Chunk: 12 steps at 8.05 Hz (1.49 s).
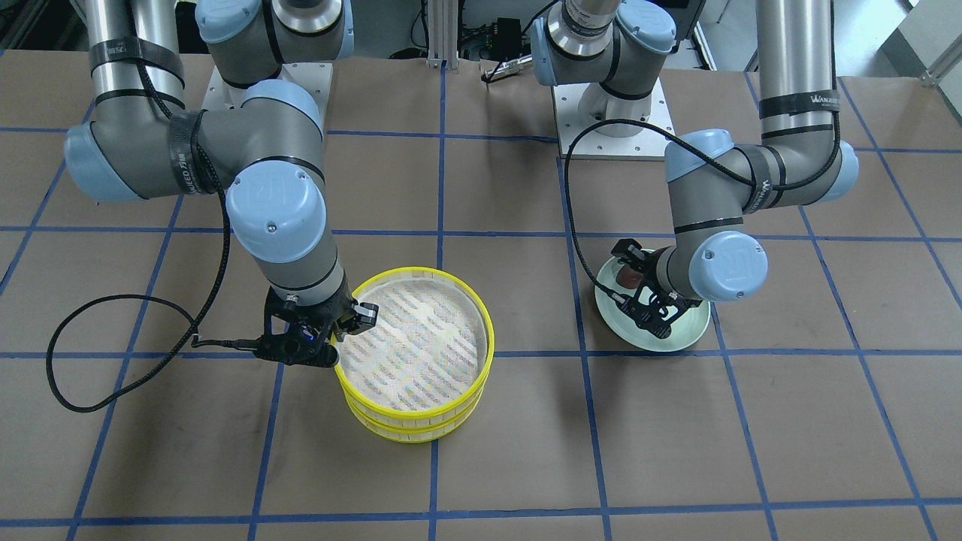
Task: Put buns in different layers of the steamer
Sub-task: 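Grasp the brown bun on the green plate with the left gripper and lift it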
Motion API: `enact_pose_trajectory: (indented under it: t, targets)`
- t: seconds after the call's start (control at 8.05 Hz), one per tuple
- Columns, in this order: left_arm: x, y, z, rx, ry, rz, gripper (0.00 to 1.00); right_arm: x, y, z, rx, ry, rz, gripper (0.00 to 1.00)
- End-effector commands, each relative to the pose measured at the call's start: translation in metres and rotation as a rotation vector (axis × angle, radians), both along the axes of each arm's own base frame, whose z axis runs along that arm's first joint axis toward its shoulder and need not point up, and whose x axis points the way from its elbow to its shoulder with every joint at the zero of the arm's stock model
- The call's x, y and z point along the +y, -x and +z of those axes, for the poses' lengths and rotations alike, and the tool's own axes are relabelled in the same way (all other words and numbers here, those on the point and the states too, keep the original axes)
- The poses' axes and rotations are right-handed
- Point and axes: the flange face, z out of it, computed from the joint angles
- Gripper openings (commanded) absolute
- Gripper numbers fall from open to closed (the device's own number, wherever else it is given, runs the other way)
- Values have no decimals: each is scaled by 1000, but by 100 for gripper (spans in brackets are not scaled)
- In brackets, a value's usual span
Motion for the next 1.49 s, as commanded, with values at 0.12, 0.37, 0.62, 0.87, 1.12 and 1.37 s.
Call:
enact_pose_trajectory:
  t: [0.12,0.37,0.62,0.87,1.12,1.37]
  targets:
    - [10,-7,-17,6,-41,28,100,1,-1,-2,0,-5,1,10]
    - [8,-6,-16,15,-35,35,72,0,0,-6,1,-9,3,10]
    - [6,-5,-15,23,-29,53,56,0,0,-7,1,-11,7,10]
    - [6,-3,-15,31,-28,73,42,0,-1,-9,2,-15,9,10]
    - [4,-3,-11,10,-20,115,0,-1,0,-12,4,-20,10,10]
    - [-8,-5,14,5,9,116,0,-1,1,-10,11,-15,12,9]
